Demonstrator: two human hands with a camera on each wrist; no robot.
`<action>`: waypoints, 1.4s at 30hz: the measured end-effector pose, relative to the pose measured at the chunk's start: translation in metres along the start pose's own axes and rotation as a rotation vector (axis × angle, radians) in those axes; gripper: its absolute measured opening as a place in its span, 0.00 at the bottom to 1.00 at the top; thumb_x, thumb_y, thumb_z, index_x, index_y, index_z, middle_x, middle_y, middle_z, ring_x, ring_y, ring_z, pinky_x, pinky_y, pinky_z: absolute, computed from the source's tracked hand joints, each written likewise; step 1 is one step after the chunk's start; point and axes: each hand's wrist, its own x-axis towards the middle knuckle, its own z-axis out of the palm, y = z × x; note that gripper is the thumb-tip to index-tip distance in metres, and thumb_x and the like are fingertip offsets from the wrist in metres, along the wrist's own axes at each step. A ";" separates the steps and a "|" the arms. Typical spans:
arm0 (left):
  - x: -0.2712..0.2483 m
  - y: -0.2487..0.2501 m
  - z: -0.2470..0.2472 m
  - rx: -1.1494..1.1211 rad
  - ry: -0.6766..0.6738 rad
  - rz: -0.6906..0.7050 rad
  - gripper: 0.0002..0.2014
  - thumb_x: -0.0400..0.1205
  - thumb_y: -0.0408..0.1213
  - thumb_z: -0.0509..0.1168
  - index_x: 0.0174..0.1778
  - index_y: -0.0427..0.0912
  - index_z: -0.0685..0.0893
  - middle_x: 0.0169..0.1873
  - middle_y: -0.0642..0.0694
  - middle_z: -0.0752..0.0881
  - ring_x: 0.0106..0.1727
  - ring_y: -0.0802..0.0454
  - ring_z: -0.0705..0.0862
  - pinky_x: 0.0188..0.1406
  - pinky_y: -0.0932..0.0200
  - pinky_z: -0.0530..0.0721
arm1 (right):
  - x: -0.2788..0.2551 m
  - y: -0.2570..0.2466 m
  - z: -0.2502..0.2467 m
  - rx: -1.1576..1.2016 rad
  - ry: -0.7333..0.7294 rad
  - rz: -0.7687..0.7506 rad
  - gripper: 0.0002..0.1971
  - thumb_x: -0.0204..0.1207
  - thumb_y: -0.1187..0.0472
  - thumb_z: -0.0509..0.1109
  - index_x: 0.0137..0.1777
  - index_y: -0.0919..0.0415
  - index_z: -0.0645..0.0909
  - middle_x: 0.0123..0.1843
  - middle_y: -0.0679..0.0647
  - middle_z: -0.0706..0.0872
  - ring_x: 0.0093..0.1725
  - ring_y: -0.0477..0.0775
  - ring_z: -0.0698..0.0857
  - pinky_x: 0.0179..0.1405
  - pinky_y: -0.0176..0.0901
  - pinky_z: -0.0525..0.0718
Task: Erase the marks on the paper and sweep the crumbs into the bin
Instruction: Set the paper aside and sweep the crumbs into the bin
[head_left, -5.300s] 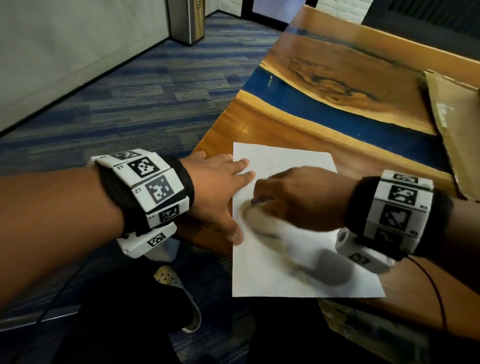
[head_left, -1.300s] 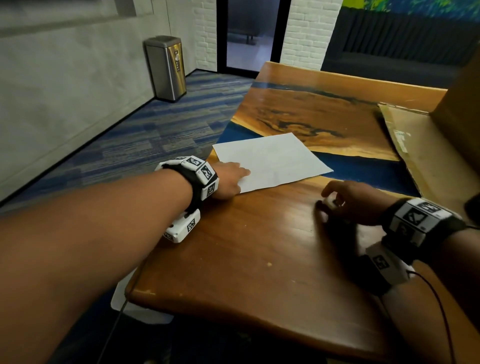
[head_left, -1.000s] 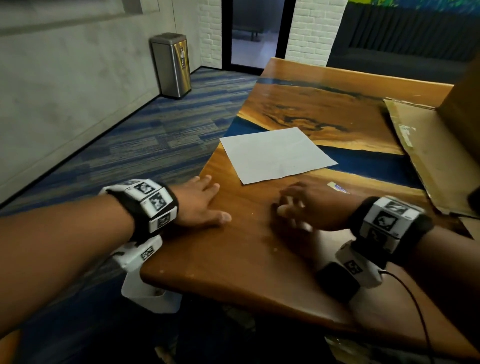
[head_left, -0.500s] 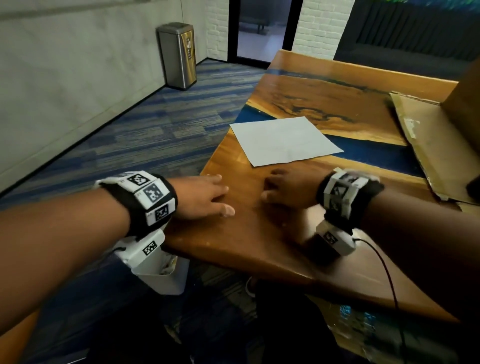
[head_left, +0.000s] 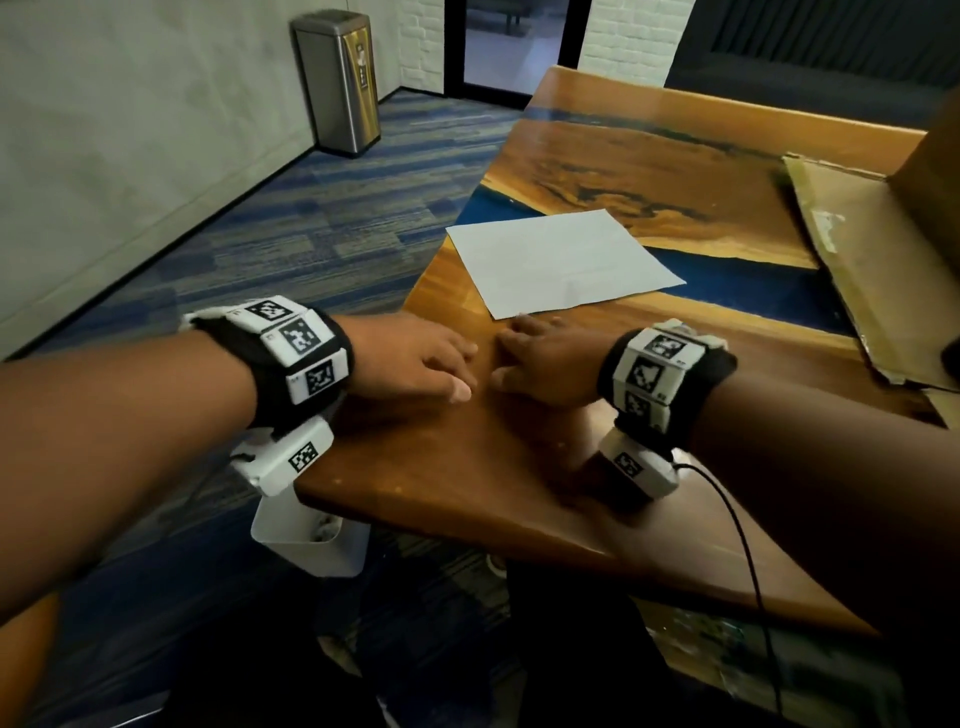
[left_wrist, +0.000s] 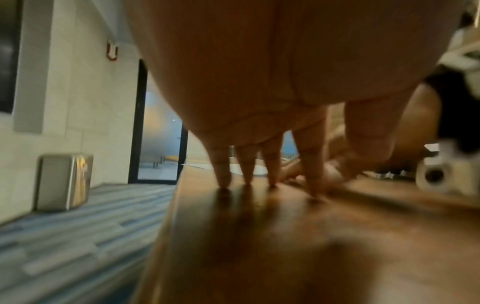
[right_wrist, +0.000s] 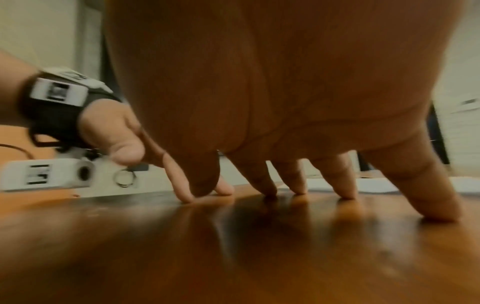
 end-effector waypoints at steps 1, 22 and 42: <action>-0.005 -0.002 0.000 -0.087 0.076 0.049 0.20 0.88 0.57 0.60 0.68 0.54 0.87 0.72 0.53 0.83 0.71 0.54 0.80 0.77 0.50 0.74 | -0.009 -0.009 0.005 -0.040 -0.028 -0.048 0.36 0.86 0.35 0.51 0.89 0.52 0.52 0.91 0.57 0.51 0.88 0.66 0.54 0.85 0.66 0.59; -0.074 0.009 0.071 -0.231 0.009 0.099 0.38 0.78 0.69 0.53 0.85 0.60 0.67 0.87 0.63 0.52 0.85 0.72 0.46 0.81 0.68 0.45 | -0.125 0.049 0.067 0.494 0.301 0.200 0.51 0.65 0.20 0.50 0.86 0.49 0.62 0.86 0.49 0.66 0.82 0.54 0.69 0.79 0.48 0.68; -0.051 0.022 0.047 -0.157 0.239 -0.089 0.37 0.80 0.72 0.53 0.85 0.62 0.65 0.87 0.60 0.59 0.86 0.55 0.60 0.85 0.45 0.60 | -0.092 0.066 0.053 0.335 0.117 0.365 0.44 0.74 0.21 0.50 0.76 0.56 0.71 0.76 0.59 0.75 0.60 0.52 0.79 0.58 0.44 0.76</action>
